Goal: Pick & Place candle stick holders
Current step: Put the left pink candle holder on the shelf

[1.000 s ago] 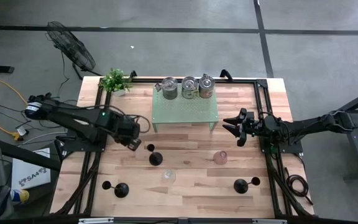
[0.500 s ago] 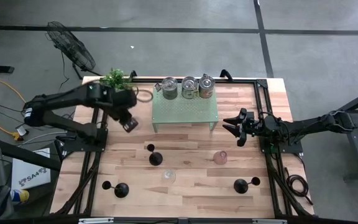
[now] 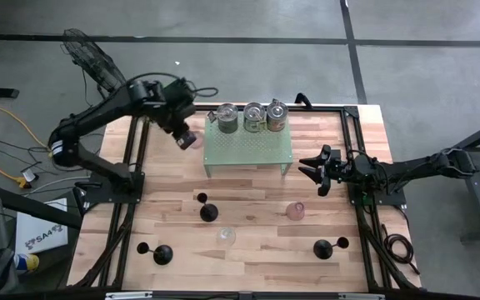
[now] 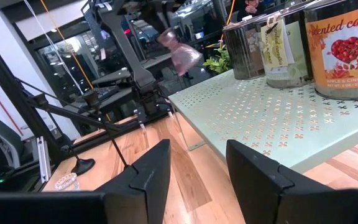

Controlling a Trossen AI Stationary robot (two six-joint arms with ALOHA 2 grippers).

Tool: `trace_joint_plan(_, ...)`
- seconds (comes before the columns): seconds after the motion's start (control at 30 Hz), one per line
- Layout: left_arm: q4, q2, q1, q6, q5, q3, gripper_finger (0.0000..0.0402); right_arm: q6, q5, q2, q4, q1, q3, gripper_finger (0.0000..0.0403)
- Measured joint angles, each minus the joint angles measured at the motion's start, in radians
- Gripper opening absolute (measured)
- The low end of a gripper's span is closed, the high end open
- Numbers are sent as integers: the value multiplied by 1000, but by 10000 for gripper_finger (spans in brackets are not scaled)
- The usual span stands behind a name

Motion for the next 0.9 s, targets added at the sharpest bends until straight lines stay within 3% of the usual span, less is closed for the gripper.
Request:
trace_joint_plan(0.43,-37,227,46,43,94,204,15,0,0,0,0,0,0,148)
trace_joint_plan(0.9,23,318,46,-26,165,235,15,0,0,0,0,0,0,148)
